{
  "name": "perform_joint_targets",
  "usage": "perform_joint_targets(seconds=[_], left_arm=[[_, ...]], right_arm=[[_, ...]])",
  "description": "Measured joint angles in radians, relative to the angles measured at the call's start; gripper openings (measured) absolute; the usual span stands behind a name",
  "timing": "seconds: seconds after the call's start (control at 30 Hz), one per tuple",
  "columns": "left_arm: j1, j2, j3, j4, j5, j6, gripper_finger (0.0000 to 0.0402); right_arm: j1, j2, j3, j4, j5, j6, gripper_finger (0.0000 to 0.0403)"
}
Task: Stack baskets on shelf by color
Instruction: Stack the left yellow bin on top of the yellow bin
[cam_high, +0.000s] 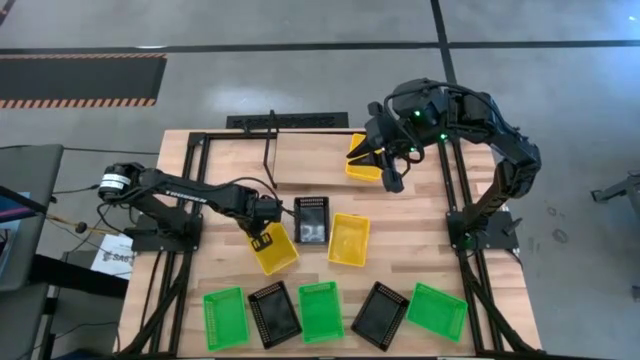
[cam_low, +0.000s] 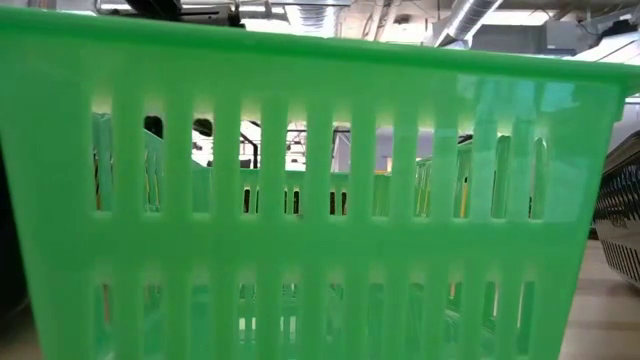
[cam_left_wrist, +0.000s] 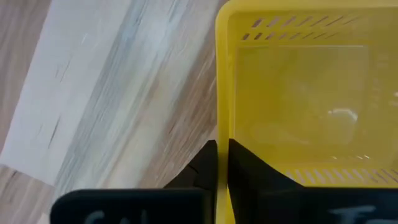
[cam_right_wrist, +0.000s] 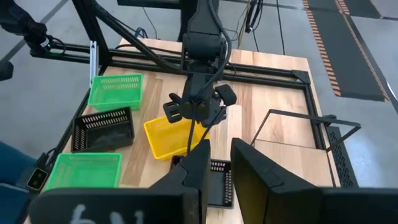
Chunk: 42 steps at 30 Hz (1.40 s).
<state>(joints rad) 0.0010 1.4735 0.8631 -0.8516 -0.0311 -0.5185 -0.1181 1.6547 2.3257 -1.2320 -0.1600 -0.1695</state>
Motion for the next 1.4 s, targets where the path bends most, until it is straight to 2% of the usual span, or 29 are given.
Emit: perform_joint_targets(seconds=[0.2,0.4,0.63,0.73,0.9,1.0,1.1,1.27,1.4], left_arm=[[-0.014,-0.004,0.036,-0.008,0.013,0.019,0.0002],[-0.063,-0.076,0.204,-0.086,-0.078,0.026,0.0000],[-0.139,-0.229,0.470,-0.149,-0.352,0.026,0.0000],[-0.177,-0.284,0.565,-0.153,-0.513,0.054,0.0000],[-0.212,-0.338,0.650,-0.172,-0.771,0.108,0.0000],[-0.212,-0.340,0.667,-0.177,-0.870,0.123,0.0000],[-0.197,-0.325,0.666,-0.179,-0.893,0.133,0.0000],[-0.152,-0.273,0.666,-0.185,-0.895,0.133,0.0000],[-0.118,-0.238,0.666,-0.193,-0.795,0.131,0.0000]], right_arm=[[0.000,0.000,0.000,-0.002,0.000,0.004,0.0079],[0.000,0.000,0.000,-0.003,0.001,0.028,0.0059],[0.000,0.000,0.000,-0.005,0.001,0.046,0.0055],[0.000,0.002,0.000,-0.005,0.002,0.049,0.0055],[0.006,0.002,0.000,0.001,0.004,0.063,0.0055],[0.014,0.003,0.000,0.030,0.004,0.069,0.0050],[0.033,0.027,0.002,0.084,0.037,0.079,0.0036],[0.053,0.115,0.000,0.053,0.212,0.082,0.0017],[0.055,0.191,-0.001,0.034,0.368,0.050,0.0031]])
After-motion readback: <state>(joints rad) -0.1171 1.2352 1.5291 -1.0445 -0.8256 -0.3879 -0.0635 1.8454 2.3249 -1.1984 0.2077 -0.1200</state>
